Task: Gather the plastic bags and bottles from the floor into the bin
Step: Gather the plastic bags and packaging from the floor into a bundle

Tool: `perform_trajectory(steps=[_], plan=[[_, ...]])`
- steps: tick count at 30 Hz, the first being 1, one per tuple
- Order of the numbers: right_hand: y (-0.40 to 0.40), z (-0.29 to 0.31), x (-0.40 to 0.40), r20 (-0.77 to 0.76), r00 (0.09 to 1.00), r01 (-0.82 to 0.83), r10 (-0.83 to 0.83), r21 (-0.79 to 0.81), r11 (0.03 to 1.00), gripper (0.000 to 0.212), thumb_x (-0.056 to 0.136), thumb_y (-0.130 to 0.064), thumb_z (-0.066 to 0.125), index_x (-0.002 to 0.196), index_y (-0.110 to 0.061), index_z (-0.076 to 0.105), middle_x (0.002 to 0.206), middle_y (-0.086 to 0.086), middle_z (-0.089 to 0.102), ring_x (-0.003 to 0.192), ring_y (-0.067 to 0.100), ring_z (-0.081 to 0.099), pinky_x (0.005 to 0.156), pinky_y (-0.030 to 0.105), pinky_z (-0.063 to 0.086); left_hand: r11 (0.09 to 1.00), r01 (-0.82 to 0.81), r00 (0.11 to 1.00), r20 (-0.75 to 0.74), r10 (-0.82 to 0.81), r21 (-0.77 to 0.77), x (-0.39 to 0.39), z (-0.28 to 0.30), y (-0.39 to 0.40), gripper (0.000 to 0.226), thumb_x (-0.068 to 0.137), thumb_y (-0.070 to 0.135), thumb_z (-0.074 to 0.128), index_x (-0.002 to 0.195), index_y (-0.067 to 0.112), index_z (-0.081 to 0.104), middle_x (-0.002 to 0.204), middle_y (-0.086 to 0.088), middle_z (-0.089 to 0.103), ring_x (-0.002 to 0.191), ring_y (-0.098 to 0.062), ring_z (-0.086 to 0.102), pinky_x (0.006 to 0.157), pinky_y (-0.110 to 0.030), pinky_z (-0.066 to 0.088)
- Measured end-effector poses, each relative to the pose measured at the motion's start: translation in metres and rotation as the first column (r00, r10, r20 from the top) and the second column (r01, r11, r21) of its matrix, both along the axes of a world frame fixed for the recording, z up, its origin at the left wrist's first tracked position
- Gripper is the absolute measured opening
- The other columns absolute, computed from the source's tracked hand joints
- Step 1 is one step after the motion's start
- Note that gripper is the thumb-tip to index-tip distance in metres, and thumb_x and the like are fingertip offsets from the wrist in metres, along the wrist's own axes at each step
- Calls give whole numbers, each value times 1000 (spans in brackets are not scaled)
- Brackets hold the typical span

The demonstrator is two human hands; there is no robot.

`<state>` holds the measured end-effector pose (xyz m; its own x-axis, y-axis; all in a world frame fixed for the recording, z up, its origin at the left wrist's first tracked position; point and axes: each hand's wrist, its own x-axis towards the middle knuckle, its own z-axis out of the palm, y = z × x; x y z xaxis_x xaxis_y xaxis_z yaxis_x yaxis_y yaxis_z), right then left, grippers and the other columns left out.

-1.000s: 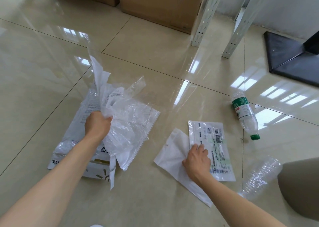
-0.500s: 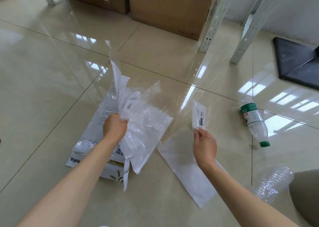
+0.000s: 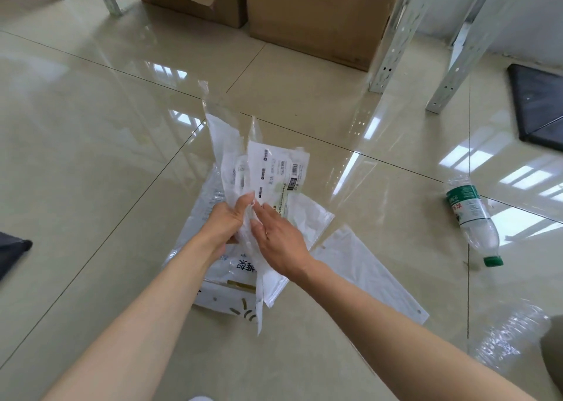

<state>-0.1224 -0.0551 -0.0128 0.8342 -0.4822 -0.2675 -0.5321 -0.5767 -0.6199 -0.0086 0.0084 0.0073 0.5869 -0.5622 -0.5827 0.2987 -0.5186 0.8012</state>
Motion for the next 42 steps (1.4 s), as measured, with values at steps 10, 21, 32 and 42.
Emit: perform_trajectory(steps=[10,21,32,42], plan=[[8,-9,-39,40,985,-168,166,49,985,42,106,-37,25,141,-26,46,152,-1,41,138,18,37,109,28,30,977,-162,979,146,142,136,9,-10,0,33,94,25,56,120,6,62,115,-13,69,105,-32,66,90,-42,54],[4,-73,-162,-616,754,-23,-228,-372,928,66,90,-21,49,148,-8,20,155,23,18,130,38,35,80,42,48,939,-63,888,448,-102,339,-1,-14,-6,24,96,25,47,87,8,61,86,-10,60,80,-31,56,70,-34,42],[-58,-35,-69,204,715,606,-669,297,738,36,97,-11,48,131,-15,58,112,3,48,95,26,62,70,36,61,958,30,896,418,-151,284,-23,-17,-23,28,95,25,50,96,4,69,89,-12,67,83,-32,62,72,-34,46],[-50,-7,-24,260,824,311,-503,534,786,52,100,-19,49,148,-30,35,129,7,48,95,18,64,72,25,60,995,94,990,103,-98,45,-39,-1,-37,59,84,68,47,105,18,70,91,-3,76,83,-19,73,67,-34,60]])
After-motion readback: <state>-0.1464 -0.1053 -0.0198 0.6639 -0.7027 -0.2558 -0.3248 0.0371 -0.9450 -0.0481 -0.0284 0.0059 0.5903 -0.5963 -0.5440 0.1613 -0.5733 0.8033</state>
